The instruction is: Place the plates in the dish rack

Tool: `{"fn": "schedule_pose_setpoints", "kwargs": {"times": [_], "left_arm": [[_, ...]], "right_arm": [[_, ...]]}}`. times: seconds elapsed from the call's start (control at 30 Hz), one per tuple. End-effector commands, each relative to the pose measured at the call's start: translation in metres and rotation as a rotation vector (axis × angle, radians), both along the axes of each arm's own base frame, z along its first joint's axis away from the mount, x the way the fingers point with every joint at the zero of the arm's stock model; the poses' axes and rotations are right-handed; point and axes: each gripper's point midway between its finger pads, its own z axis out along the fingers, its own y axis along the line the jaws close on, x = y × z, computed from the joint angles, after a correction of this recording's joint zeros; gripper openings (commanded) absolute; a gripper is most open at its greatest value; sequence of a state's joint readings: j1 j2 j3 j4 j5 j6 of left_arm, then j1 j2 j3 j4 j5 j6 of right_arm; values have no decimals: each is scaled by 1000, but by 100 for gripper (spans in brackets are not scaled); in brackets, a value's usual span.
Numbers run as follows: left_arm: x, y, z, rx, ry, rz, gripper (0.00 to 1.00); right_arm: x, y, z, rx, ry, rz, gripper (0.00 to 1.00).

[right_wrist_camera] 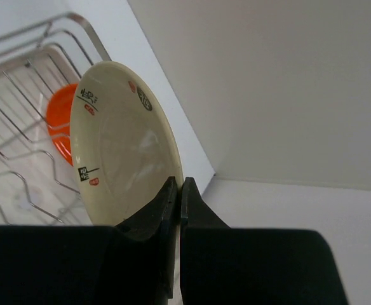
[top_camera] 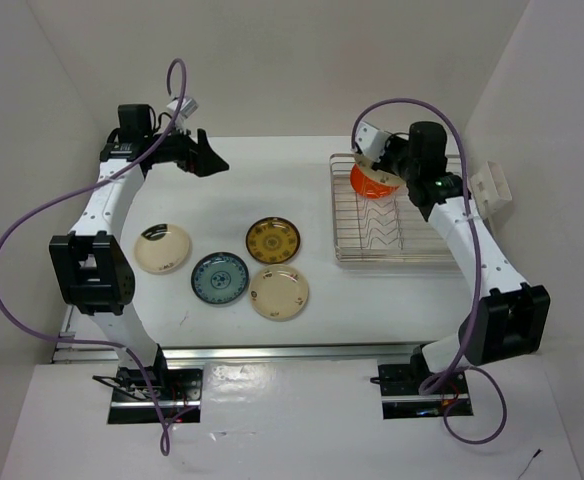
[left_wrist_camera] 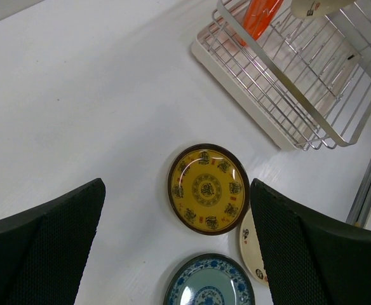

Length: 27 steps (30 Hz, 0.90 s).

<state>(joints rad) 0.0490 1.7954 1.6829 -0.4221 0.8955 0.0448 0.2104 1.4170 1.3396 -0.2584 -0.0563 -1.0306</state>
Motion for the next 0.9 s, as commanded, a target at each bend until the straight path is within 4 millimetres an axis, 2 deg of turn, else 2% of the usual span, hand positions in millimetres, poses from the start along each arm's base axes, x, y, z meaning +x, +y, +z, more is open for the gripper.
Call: {"fn": "schedule_pose_setpoints", "kwargs": {"times": [0.0, 0.03, 0.07, 0.13, 0.3, 0.4, 0.57, 0.67, 0.83, 0.87], "left_arm": [[2, 6, 3, 10, -12, 31, 100], [3, 7, 2, 15, -12, 38, 100], [3, 7, 2, 15, -12, 38, 100], [5, 8, -2, 20, -3, 46, 100], [9, 14, -7, 26, 7, 64, 100], [9, 14, -13, 25, 25, 64, 100], [12, 17, -19, 33, 42, 87, 100], [13, 17, -21, 33, 41, 87, 100], [12, 17, -20, 27, 49, 91, 100], [13, 18, -21, 33, 49, 100, 100]], "right_arm": [[8, -10, 50, -162, -192, 126, 0], [10, -11, 61, -152, -237, 136, 0], [11, -15, 61, -147, -238, 145, 0], [14, 0, 64, -154, -252, 250, 0], [14, 9, 46, -239, -225, 375, 0], [10, 16, 33, -220, -201, 461, 0], [11, 8, 17, -265, -216, 472, 0], [18, -3, 9, -269, -199, 444, 0], [17, 4, 3, -248, -199, 486, 0], [18, 4, -6, -244, -180, 489, 0]]}}
